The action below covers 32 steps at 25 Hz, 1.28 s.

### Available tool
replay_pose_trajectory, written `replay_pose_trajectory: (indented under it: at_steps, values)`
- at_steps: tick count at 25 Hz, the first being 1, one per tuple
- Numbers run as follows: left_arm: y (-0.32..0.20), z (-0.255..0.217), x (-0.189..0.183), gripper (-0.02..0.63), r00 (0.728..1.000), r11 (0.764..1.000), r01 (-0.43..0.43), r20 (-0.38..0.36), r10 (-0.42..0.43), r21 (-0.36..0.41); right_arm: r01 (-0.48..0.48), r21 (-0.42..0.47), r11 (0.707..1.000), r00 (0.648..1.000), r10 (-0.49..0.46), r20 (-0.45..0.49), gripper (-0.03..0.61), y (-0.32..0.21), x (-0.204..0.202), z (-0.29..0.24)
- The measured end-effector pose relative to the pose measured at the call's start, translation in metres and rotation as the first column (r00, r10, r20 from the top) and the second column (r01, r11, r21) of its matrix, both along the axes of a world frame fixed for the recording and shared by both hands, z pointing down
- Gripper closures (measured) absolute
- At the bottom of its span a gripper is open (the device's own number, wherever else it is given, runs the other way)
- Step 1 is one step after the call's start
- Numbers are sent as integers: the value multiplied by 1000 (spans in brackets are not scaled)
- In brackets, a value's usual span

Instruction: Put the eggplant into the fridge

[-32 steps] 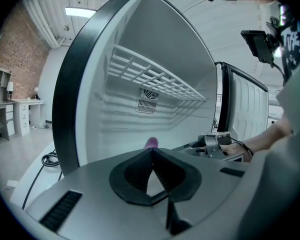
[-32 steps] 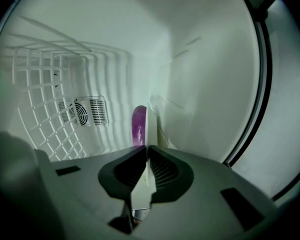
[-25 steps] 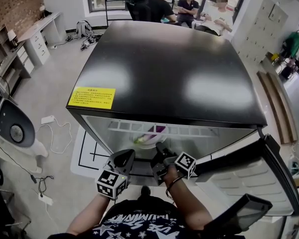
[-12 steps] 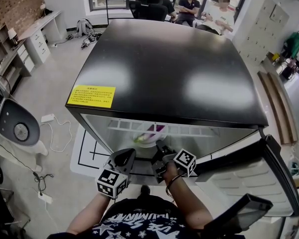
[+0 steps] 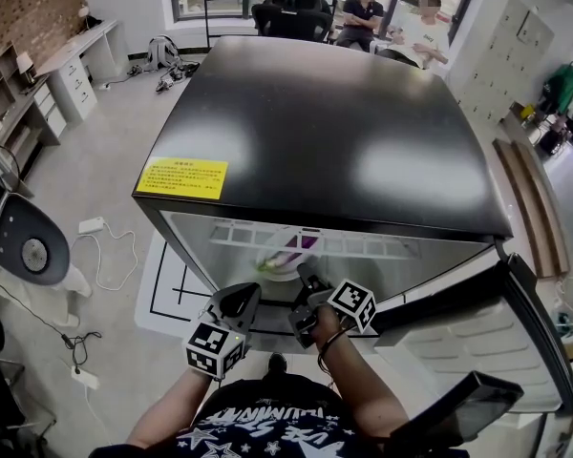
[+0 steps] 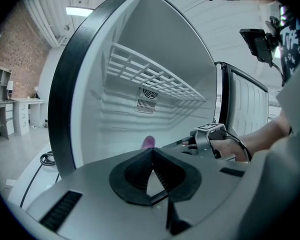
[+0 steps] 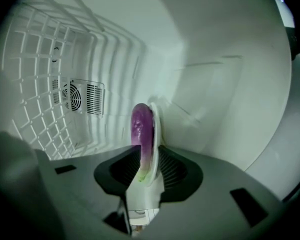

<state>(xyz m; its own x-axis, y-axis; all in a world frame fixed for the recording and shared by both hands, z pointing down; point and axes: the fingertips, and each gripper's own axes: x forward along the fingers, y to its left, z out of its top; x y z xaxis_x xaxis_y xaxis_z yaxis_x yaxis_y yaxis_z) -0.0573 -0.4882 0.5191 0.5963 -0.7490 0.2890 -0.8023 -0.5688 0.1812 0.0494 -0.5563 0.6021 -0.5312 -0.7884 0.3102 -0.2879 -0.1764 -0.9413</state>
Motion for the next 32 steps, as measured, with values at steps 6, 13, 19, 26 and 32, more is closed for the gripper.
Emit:
replay_pose_trajectory:
  at_steps: [6, 13, 19, 26, 32]
  values:
    - [4, -1, -1, 604, 1000, 1000, -1, 3, 1, 8, 0, -15, 1000, 1000, -1, -31, 486, 3, 0, 2]
    - [11, -4, -2, 604, 1000, 1000, 3, 8, -3, 18, -2, -47, 999, 998, -1, -67, 486, 10, 2, 6]
    - [19, -3, -3, 605, 1000, 1000, 7, 8, -7, 18, -16, -63, 998, 997, 11, -80, 486, 16, 10, 7]
    - [29, -5, -1, 604, 1000, 1000, 1, -9, -1, 25, -30, 54, 998, 999, 31, -22, 486, 24, 10, -16]
    - [45, -11, -5, 604, 1000, 999, 0, -11, 1, 45, -41, 174, 984, 999, 37, 30, 488, 39, 5, -48]
